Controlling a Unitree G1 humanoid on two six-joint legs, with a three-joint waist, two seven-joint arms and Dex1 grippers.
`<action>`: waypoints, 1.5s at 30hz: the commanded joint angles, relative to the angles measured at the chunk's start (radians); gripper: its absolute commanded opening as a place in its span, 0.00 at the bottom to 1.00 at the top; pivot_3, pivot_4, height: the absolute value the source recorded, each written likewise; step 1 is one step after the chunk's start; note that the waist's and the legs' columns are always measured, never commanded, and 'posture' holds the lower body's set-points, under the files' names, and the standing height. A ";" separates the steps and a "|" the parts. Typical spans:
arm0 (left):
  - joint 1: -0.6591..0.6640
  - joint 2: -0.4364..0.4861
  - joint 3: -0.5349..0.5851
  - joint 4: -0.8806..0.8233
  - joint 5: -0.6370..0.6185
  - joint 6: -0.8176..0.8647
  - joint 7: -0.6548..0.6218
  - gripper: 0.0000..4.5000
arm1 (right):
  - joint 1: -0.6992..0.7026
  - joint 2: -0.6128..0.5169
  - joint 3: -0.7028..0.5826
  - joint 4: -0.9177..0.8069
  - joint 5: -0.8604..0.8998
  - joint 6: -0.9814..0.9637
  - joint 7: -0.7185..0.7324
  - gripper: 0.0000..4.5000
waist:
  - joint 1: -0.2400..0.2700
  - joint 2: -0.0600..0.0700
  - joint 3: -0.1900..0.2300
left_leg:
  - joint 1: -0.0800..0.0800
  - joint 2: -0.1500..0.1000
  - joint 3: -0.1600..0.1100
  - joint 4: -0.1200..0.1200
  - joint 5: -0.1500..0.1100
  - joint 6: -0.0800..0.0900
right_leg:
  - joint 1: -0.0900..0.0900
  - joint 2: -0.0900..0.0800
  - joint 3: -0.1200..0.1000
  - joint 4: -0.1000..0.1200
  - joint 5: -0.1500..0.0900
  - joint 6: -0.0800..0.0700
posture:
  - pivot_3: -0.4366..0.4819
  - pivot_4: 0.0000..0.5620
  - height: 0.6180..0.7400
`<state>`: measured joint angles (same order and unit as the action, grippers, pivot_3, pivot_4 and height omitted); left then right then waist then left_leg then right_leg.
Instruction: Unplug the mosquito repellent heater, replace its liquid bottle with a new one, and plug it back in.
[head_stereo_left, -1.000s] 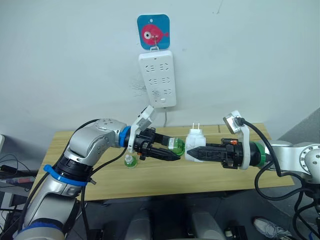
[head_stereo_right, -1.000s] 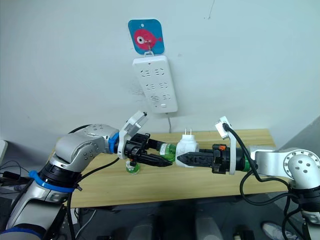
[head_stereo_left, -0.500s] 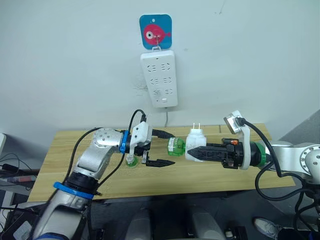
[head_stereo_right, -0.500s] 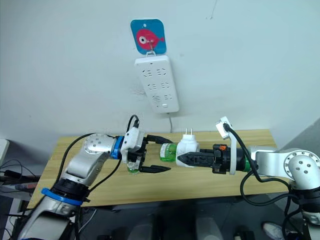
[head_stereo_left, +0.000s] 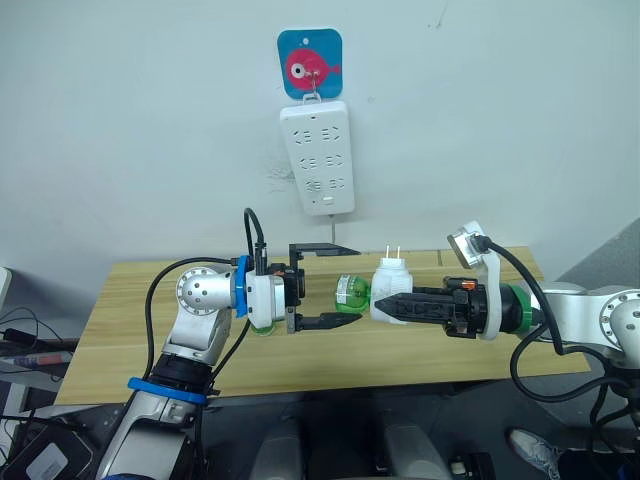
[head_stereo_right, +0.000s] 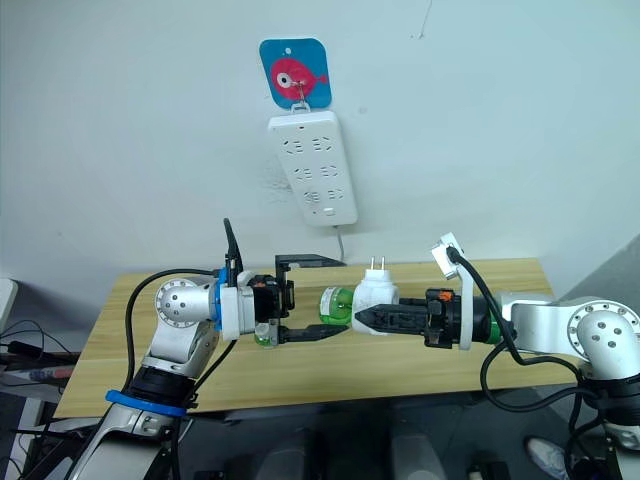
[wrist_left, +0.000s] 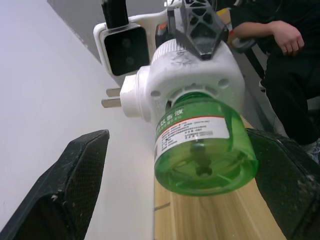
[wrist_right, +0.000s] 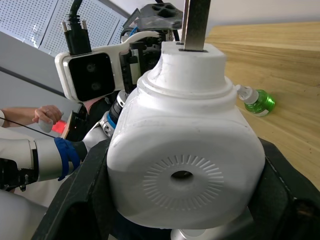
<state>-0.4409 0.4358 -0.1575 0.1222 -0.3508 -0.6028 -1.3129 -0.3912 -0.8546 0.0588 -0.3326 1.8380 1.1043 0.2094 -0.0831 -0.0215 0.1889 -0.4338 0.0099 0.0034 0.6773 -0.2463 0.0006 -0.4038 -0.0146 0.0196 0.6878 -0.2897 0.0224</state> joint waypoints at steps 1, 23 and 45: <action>-0.010 0.002 -0.015 -0.019 0.014 -0.034 0.004 1.00 | -0.004 -0.002 -0.030 -0.031 0.035 -0.008 0.008 0.68 | 0.000 0.000 0.000 | 0.000 0.000 0.000 0.000 0.000 0.000 | 0.000 0.000 0.000 0.000 0.000 0.000 | 0.28 0.32 1.00; -0.248 0.394 -0.130 -0.288 -0.474 1.517 -0.030 0.50 | -0.002 -0.008 -0.026 -0.044 0.026 -0.001 0.015 0.68 | -0.006 0.000 0.000 | 0.000 0.001 -0.003 0.000 0.000 0.000 | 0.000 0.004 -0.002 0.000 0.000 0.001 | 0.29 0.33 1.00; -0.132 0.439 -0.051 -0.219 -0.347 1.423 -0.084 0.50 | 0.029 -0.068 -0.005 -0.005 -0.278 0.025 -0.011 0.68 | -0.003 0.001 0.001 | 0.000 0.002 -0.001 -0.001 0.000 0.000 | -0.001 0.004 0.001 0.000 -0.001 0.000 | 0.28 0.33 1.00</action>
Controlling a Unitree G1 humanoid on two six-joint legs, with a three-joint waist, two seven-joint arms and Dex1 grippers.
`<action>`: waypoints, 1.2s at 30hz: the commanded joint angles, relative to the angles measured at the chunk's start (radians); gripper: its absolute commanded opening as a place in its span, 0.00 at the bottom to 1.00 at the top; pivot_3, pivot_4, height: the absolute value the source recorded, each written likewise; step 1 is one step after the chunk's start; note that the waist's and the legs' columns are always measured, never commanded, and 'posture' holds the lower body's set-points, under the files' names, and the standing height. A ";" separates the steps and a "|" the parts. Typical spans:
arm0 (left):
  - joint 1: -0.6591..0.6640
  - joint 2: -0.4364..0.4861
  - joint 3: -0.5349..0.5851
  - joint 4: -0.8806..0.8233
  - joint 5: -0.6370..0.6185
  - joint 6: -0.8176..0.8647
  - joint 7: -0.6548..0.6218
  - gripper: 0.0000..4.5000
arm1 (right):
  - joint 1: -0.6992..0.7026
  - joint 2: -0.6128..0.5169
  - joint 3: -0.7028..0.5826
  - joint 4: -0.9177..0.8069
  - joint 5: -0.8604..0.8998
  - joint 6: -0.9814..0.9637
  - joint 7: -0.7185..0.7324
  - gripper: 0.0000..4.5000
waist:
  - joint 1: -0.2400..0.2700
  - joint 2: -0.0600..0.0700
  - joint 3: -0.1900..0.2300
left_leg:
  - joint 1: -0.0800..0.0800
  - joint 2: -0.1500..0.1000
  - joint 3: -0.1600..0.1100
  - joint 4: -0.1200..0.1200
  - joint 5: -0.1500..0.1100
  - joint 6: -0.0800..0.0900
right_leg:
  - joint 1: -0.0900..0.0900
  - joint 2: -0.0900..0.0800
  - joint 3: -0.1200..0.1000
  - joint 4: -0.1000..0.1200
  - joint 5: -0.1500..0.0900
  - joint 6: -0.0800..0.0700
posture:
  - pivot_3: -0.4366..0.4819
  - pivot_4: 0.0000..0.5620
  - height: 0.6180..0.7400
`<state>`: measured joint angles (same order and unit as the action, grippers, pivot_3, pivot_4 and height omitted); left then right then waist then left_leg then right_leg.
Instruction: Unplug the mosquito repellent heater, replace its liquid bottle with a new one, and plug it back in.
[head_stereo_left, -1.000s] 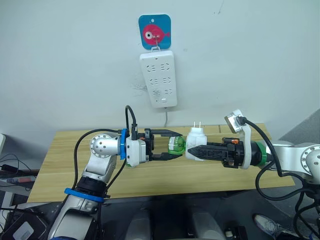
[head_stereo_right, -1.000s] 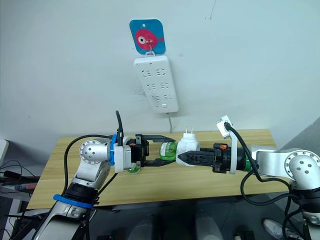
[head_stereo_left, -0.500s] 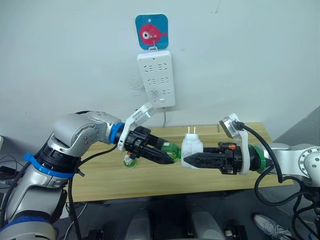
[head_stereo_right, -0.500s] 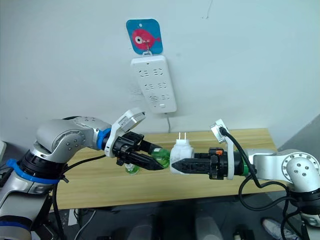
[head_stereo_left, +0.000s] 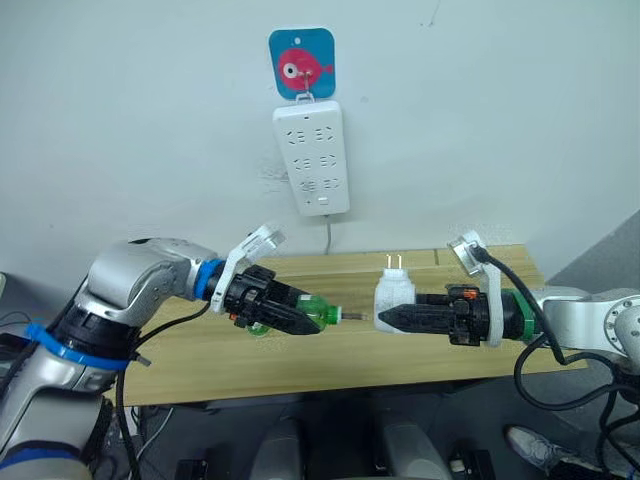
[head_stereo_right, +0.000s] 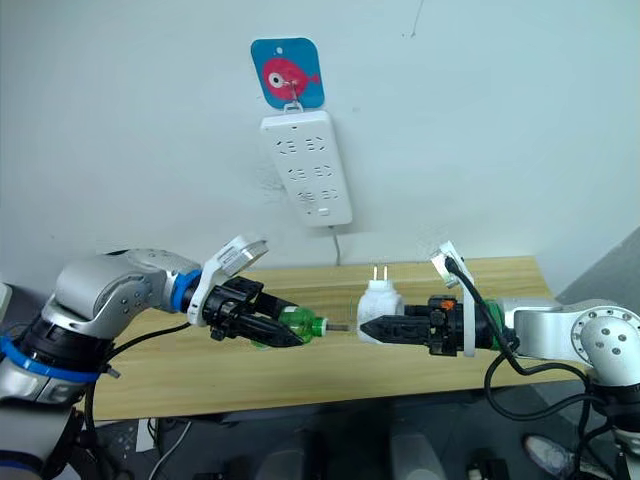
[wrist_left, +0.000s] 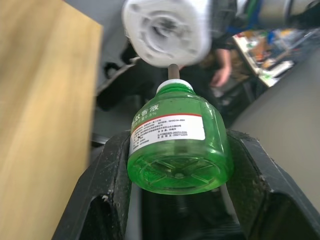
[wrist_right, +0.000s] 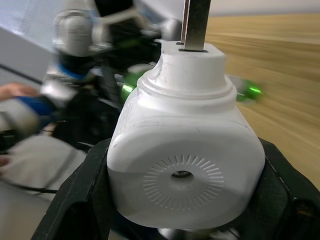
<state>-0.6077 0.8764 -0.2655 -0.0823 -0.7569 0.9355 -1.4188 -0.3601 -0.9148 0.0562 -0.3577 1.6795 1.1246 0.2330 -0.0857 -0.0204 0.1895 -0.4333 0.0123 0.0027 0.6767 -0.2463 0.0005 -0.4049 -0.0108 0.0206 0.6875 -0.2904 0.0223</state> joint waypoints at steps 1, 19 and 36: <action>0.069 -0.012 0.065 -0.016 0.095 -0.179 0.044 0.50 | -0.006 -0.006 0.020 0.047 -0.204 0.006 -0.070 0.68 | 0.000 0.000 0.000 | 0.000 0.000 0.000 0.000 0.000 0.000 | 0.000 0.000 0.000 0.000 0.000 0.000 | 0.28 0.33 1.00; 0.265 -0.171 0.066 -0.135 0.240 -0.398 0.187 0.50 | -0.254 0.295 0.149 0.700 -1.052 0.075 -0.170 0.68 | 0.004 0.001 0.001 | 0.000 -0.002 0.003 -0.001 0.000 0.000 | -0.001 -0.003 0.002 0.000 0.000 0.000 | 0.34 0.35 1.00; 0.237 -0.280 0.085 -0.104 0.266 -0.433 0.278 0.50 | -0.079 0.301 -0.272 0.204 -0.967 0.323 0.001 1.00 | 0.004 0.001 0.001 | 0.000 -0.003 0.001 -0.001 0.000 0.000 | 0.000 -0.004 0.000 0.001 0.000 0.000 | 0.28 0.35 1.00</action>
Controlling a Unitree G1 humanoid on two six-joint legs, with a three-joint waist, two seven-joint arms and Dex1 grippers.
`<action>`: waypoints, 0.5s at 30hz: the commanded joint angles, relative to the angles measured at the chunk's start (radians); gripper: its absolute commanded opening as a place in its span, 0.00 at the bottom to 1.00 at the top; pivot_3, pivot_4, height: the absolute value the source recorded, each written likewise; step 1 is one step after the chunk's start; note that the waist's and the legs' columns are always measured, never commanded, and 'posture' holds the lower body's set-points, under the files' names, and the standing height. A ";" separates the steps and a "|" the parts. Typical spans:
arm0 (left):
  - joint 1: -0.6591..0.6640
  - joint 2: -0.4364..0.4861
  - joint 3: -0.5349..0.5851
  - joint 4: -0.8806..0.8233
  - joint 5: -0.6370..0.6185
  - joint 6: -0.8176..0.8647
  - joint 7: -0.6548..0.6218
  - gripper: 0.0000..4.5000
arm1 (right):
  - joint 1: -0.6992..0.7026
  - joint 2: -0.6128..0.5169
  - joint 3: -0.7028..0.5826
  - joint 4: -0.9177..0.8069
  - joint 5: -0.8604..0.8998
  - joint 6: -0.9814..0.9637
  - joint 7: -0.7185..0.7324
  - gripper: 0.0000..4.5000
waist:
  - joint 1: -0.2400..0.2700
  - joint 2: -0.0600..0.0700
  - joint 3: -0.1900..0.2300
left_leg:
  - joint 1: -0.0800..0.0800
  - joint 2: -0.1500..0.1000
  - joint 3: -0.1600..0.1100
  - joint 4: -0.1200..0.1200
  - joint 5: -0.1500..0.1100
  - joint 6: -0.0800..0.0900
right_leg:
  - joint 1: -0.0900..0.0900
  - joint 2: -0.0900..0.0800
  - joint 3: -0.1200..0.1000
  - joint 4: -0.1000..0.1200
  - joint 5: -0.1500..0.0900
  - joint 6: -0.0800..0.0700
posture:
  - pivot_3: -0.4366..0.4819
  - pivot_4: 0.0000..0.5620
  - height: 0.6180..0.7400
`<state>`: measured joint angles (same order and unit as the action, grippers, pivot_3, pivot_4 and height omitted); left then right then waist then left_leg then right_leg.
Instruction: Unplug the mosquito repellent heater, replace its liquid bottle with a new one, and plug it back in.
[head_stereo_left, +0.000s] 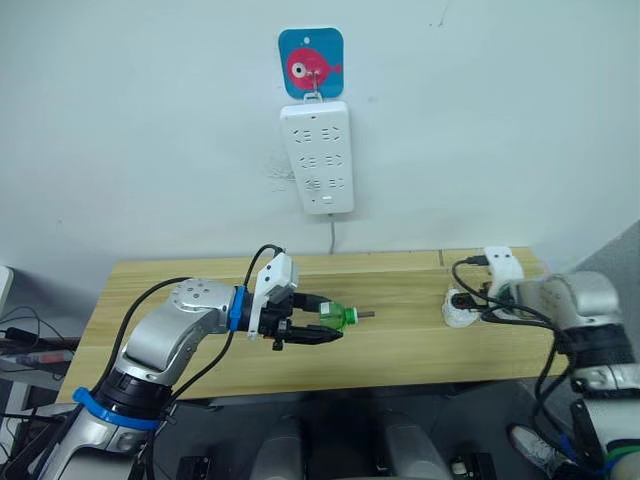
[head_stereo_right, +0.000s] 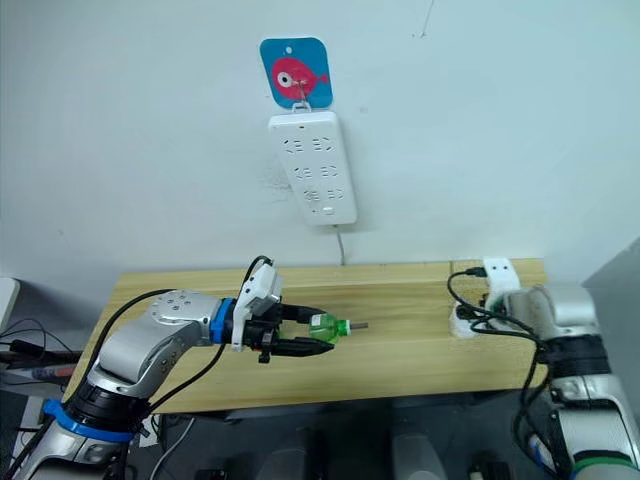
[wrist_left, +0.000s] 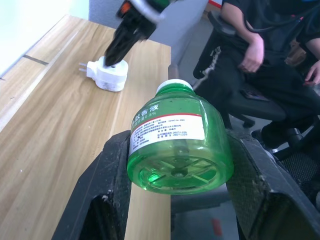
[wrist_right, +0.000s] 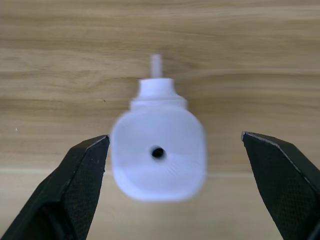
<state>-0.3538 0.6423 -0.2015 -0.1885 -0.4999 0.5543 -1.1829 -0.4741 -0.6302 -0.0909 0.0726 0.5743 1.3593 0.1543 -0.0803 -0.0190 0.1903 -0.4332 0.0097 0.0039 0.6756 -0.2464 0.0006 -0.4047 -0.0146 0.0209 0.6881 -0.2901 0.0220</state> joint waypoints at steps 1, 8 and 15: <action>-0.023 -0.074 0.032 0.017 0.014 -0.074 0.067 0.50 | 0.067 0.034 -0.177 -0.338 0.218 0.123 0.117 1.00 | -0.003 0.000 0.000 | 0.000 0.000 0.000 0.000 0.000 0.000 | 0.000 0.000 0.000 0.000 0.000 0.000 | 0.27 0.35 1.00; -0.025 -0.191 0.058 0.080 0.062 -0.225 0.146 0.50 | 0.222 0.380 -0.367 -0.706 0.538 0.053 0.053 1.00 | -0.011 0.001 0.000 | 0.001 0.002 -0.001 0.000 0.000 0.000 | 0.000 0.002 0.000 0.001 0.000 0.000 | 0.23 0.35 1.00; -0.053 -0.253 0.070 0.131 0.088 -0.311 0.182 0.50 | 0.243 0.631 -0.288 -0.686 0.657 -0.082 -0.181 1.00 | -0.021 0.001 0.000 | 0.000 -0.001 0.000 0.001 0.000 0.000 | 0.001 0.000 0.001 0.001 0.000 0.001 | 0.23 0.32 1.00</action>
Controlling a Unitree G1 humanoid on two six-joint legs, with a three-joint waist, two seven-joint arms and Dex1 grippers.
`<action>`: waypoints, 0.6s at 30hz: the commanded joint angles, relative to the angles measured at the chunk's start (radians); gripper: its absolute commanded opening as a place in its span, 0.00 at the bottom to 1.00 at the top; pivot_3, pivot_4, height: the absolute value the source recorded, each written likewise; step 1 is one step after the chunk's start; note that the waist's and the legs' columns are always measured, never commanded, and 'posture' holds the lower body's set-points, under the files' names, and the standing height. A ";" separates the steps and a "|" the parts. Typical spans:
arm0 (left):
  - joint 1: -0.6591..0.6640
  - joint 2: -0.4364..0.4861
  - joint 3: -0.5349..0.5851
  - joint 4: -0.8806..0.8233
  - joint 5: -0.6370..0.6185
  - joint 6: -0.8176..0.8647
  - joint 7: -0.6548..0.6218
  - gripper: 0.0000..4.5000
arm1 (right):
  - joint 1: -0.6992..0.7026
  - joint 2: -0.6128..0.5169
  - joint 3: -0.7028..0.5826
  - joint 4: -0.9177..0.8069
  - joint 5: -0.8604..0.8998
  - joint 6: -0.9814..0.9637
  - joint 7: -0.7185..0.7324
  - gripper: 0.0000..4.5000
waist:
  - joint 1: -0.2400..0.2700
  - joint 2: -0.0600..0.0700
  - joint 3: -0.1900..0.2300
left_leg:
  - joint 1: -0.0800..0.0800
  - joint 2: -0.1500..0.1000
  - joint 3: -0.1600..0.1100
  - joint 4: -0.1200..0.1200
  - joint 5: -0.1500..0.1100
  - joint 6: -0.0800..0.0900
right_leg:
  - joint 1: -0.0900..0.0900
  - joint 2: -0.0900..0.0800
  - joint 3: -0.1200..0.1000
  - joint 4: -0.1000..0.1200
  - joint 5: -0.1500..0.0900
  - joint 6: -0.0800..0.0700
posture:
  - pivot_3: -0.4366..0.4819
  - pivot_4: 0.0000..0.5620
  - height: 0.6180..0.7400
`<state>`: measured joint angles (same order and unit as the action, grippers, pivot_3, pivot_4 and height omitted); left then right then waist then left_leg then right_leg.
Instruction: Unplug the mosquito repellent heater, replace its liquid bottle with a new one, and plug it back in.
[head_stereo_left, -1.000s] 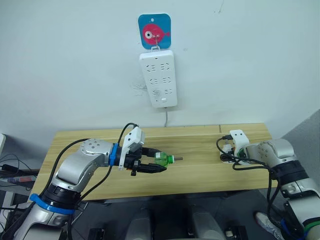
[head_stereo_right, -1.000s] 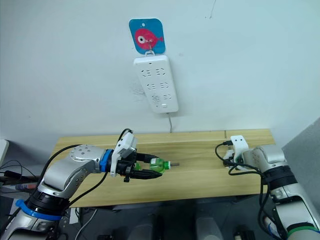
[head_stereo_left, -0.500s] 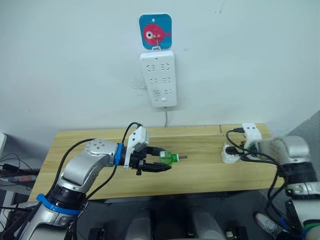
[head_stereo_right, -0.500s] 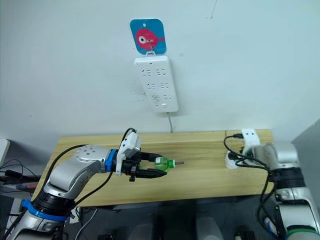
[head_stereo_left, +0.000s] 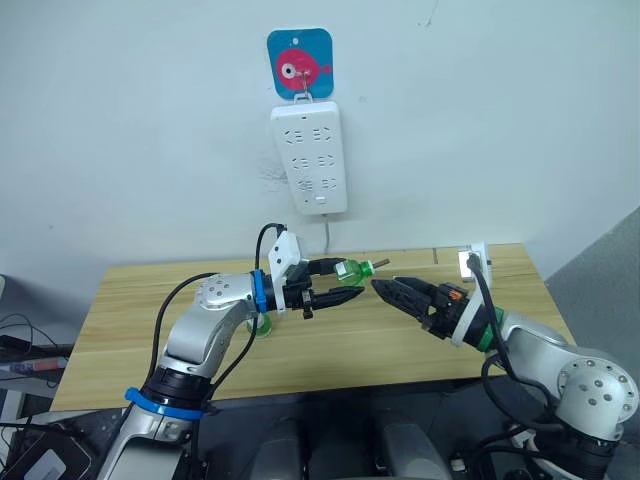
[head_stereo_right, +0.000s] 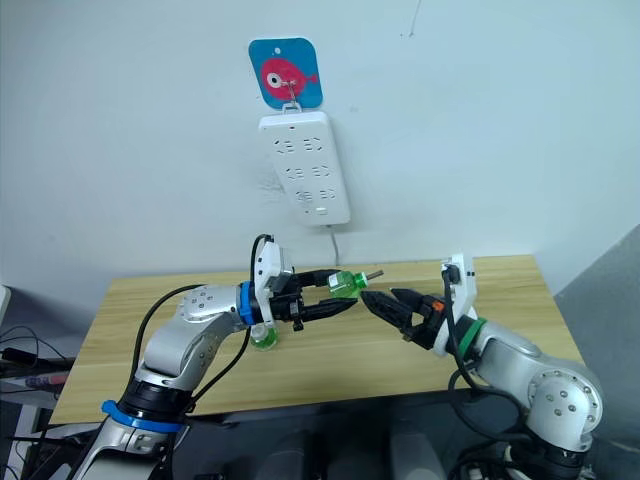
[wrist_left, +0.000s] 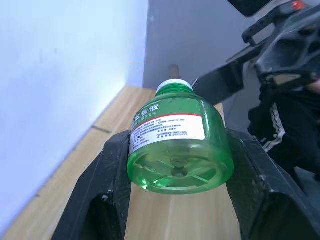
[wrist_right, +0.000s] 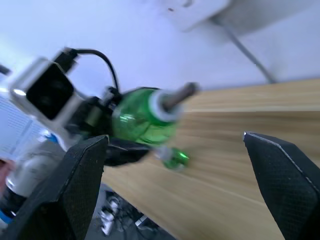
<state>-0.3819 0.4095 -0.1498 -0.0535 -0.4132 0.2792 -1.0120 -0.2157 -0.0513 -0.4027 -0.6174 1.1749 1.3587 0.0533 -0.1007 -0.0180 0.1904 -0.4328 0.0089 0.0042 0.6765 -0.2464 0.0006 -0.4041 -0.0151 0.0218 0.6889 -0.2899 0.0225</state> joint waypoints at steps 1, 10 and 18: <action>-0.025 -0.022 0.015 -0.001 0.004 -0.040 0.010 0.50 | -0.022 0.064 0.037 0.011 0.051 -0.103 -0.097 1.00 | -0.001 0.000 0.000 | 0.000 0.000 0.000 0.000 0.000 0.000 | 0.000 0.000 0.000 0.000 0.000 0.000 | 0.23 0.32 1.00; -0.018 -0.036 0.012 -0.026 -0.005 -0.034 0.030 0.50 | -0.041 0.076 0.145 0.074 0.131 -0.229 -0.200 0.87 | -0.013 0.000 0.000 | 0.000 0.001 -0.001 -0.001 0.000 0.000 | 0.000 0.001 -0.001 0.000 0.000 0.000 | 0.25 0.29 1.00; -0.012 -0.059 0.021 -0.034 -0.005 -0.045 0.061 0.50 | -0.033 0.034 0.209 0.105 0.183 -0.291 -0.227 0.23 | -0.013 0.000 -0.001 | 0.000 0.001 -0.001 -0.001 0.000 0.000 | 0.000 0.001 0.000 0.000 0.000 0.000 | 0.27 0.28 1.00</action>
<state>-0.3943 0.3585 -0.1392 -0.0444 -0.4126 0.2500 -0.9673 -0.2449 -0.0193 -0.2274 -0.4863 1.3043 1.0760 -0.1798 -0.1139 -0.0178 0.1898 -0.4329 0.0098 0.0035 0.6757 -0.2464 0.0005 -0.4046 -0.0137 0.0212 0.6894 -0.2900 0.0225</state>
